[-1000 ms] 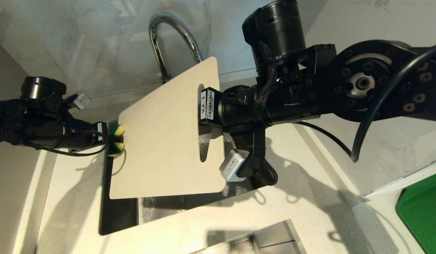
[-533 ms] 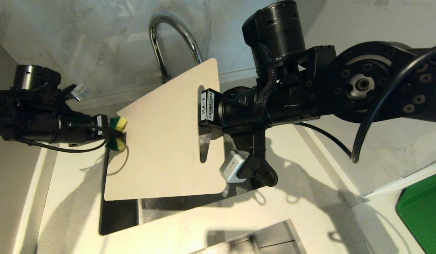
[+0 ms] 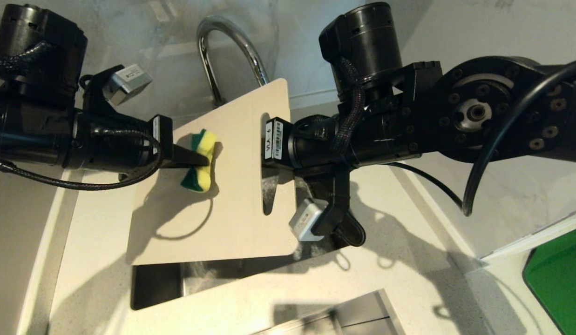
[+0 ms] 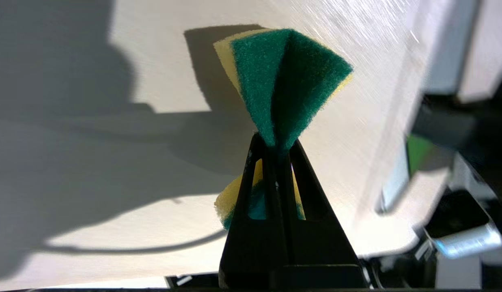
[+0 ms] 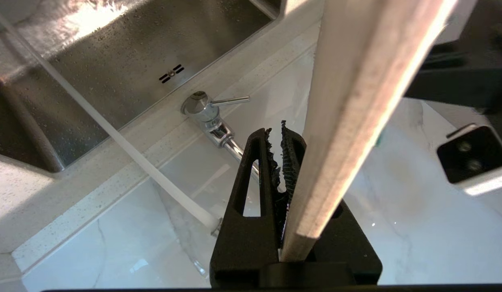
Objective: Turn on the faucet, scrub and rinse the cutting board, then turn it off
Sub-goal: Scrub the cutting board underwater
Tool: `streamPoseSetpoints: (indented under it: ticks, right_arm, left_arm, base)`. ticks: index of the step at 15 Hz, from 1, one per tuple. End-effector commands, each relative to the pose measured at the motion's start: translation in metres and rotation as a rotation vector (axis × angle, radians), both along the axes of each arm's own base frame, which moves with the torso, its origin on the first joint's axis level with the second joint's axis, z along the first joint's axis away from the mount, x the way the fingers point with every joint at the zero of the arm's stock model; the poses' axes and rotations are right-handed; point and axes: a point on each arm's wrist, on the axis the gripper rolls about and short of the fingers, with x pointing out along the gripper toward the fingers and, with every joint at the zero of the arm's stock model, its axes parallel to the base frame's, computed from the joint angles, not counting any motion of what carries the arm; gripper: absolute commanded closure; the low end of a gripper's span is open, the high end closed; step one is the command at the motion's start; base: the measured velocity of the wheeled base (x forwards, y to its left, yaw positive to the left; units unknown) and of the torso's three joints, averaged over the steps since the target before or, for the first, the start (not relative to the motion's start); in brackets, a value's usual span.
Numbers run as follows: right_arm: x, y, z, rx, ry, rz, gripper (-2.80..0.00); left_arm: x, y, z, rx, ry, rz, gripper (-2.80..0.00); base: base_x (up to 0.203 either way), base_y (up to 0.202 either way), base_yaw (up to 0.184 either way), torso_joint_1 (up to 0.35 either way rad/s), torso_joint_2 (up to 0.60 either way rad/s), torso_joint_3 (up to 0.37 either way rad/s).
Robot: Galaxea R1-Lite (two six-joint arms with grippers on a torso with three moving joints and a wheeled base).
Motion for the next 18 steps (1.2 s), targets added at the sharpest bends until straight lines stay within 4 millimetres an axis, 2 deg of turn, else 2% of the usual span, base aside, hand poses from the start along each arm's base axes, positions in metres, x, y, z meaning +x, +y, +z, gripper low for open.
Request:
streamPoseSetpoints:
  ticks: [1,5,13,18]
  right_arm:
    - [0.000,0.000,-0.001,-0.011,-0.007,0.006,0.00]
    - [0.000,-0.001,0.000,-0.009,-0.010,0.004,0.00]
    - [-0.001,-0.004,0.002,-0.006,-0.012,-0.002,0.00]
    - [-0.004,-0.007,0.005,0.001,-0.018,-0.003,0.00]
  left_arm:
    - [-0.006,-0.006,-0.006,0.012,0.020,-0.028,0.00]
    - [0.002,0.007,-0.027,0.053,0.081,0.026,0.00]
    - [0.029,0.062,-0.074,0.120,0.087,0.193,0.00]
    - [0.041,0.100,-0.114,0.139,0.120,0.257,0.00]
  base:
    - [0.000,0.000,0.000,0.000,0.00,0.000]
    - [0.000,0.000,0.000,0.000,0.00,0.000]
    - [0.000,0.000,0.000,0.000,0.00,0.000]
    - [0.000,0.000,0.000,0.000,0.00,0.000]
